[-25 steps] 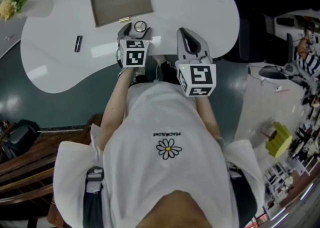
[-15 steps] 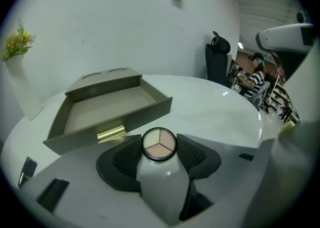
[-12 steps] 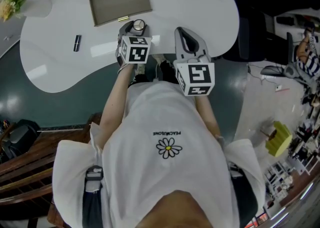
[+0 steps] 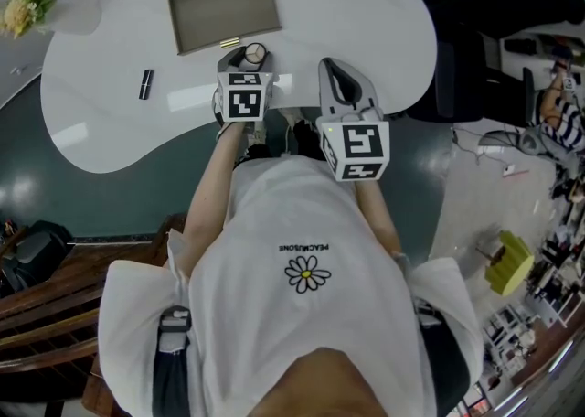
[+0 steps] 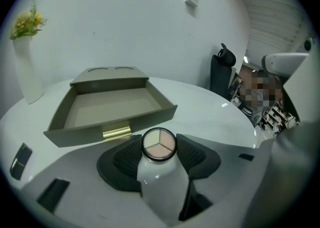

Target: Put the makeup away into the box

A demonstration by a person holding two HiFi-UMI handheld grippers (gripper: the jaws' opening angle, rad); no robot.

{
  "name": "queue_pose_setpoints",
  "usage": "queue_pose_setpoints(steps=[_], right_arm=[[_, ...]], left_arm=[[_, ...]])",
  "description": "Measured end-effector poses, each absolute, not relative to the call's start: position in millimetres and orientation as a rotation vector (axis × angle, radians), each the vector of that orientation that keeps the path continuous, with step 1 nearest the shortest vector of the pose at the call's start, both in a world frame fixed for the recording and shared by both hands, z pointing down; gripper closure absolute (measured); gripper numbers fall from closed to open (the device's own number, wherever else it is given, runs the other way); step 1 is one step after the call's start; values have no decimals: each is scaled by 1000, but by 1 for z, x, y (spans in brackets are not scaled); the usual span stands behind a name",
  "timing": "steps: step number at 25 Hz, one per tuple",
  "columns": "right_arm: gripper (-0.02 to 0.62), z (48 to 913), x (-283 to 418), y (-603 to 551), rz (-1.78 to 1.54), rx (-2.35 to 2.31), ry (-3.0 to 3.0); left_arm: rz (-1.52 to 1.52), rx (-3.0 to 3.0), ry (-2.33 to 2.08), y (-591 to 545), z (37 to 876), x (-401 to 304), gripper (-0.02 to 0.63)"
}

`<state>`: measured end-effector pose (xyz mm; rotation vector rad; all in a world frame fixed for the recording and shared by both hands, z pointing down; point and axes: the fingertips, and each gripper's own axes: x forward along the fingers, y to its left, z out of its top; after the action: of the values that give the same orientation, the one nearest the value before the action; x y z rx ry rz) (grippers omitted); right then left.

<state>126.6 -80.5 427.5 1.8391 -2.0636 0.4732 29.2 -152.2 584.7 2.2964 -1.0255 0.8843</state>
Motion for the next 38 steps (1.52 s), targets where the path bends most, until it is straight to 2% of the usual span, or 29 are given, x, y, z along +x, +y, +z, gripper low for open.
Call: queue_pose_setpoints(steps=[9, 20, 29, 38], right_arm=[[566, 413, 103, -103, 426, 1784, -2168], [566, 392, 55, -136, 343, 1660, -2351], [566, 389, 29, -147, 328, 1587, -2414], [566, 392, 27, -150, 333, 1578, -2397]], left_arm=[[669, 2341, -1182, -172, 504, 18, 379], [412, 2376, -1486, -173, 411, -44, 380], [219, 2365, -1778, -163, 377, -93, 379], [241, 2358, -1771, -174, 381, -97, 379]])
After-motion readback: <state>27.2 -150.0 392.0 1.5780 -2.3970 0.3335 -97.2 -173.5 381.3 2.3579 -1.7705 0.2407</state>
